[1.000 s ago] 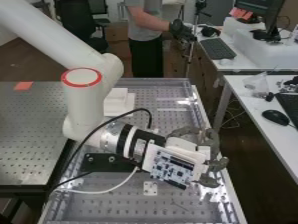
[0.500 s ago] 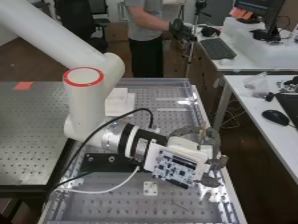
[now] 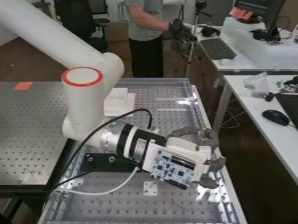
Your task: Grab the chopstick and place it in the clear container
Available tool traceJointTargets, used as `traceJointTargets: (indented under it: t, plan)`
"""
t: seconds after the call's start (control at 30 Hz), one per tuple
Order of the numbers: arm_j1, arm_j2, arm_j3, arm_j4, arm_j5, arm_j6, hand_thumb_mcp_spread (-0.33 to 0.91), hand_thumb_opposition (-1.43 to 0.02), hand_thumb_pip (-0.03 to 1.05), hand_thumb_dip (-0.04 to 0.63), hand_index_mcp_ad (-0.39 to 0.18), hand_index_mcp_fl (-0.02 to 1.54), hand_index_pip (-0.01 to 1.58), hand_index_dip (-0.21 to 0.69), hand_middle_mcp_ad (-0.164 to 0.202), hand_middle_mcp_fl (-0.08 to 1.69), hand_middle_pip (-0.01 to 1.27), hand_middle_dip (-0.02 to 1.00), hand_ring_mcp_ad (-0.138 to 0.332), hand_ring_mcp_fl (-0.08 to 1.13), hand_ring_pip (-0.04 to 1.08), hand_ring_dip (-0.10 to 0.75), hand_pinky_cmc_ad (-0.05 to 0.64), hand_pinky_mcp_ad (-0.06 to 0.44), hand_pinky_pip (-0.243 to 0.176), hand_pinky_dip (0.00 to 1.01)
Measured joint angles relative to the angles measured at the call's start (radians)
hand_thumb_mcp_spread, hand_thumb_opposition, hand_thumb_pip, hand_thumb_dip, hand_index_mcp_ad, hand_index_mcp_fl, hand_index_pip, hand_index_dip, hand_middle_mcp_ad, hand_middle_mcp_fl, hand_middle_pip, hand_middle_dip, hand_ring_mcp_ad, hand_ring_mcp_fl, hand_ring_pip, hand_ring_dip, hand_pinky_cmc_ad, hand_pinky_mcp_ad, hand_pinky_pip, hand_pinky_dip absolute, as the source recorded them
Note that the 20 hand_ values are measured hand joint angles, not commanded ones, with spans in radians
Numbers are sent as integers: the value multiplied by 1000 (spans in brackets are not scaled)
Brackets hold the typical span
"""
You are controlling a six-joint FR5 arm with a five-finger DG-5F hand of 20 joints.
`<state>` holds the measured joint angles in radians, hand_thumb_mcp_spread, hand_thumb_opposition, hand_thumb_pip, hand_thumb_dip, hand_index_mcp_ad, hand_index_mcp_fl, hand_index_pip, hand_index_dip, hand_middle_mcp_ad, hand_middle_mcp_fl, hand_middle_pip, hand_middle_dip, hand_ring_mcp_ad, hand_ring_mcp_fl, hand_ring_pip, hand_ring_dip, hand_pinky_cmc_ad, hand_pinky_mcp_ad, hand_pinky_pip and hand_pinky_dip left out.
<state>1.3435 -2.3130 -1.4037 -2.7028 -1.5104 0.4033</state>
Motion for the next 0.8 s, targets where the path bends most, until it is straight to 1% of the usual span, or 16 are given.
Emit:
traceJointTargets:
  t: [0.1, 0.17, 0.2, 0.27, 0.3, 0.47, 0.5, 0.6, 0.67, 0.8]
  plan:
    - [-1, 1, 0, -2, 0, -4, 707, -1005, 384, 346, -340, 927, 742, 476, 24, 1140, 300, 731, -38, 531, 105, 496, 342, 281, 26, 166]
    - [-2, 1, 0, -2, 2, -8, 709, -1018, 384, 346, -340, 946, 726, 476, 24, 1148, 300, 733, -38, 532, 105, 494, 354, 281, 26, 166]
    - [-2, 2, 0, -2, 3, -8, 721, -1018, 384, 346, -340, 949, 726, 476, 24, 1154, 298, 719, -38, 541, 101, 494, 349, 278, 26, 166]
    - [-3, 2, 1, -4, 3, -12, 717, -1033, 384, 346, -339, 988, 695, 476, 28, 1176, 290, 714, -38, 543, 101, 494, 356, 284, 24, 166]
    - [-3, 2, 3, -6, 3, -14, 738, -1038, 384, 344, -337, 993, 693, 476, 28, 1169, 284, 714, -38, 539, 105, 494, 354, 290, 28, 166]
    - [-5, 1, 19, -10, -1, -26, 771, -1066, 384, 344, -248, 1038, 660, 464, 28, 1223, 274, 712, -37, 539, 101, 494, 356, 297, 24, 166]
    - [-5, 1, 22, -11, -1, -28, 771, -1066, 384, 347, -239, 1038, 658, 461, 28, 1230, 271, 716, -37, 539, 103, 496, 356, 297, 28, 166]
    - [-5, -3, 40, -20, -9, -41, 777, -1079, 384, 347, -239, 1059, 661, 459, 28, 1253, 260, 716, -35, 543, 101, 496, 351, 297, 28, 166]
    - [-5, -4, 51, -27, -16, -52, 773, -1079, 384, 347, -239, 1059, 661, 459, 26, 1251, 260, 716, -24, 539, 101, 497, 354, 293, 28, 166]
    - [-4, -5, 67, -35, -25, -70, 777, -1079, 382, 347, -239, 1054, 646, 459, 26, 1262, 251, 716, -23, 539, 103, 496, 354, 311, 28, 166]
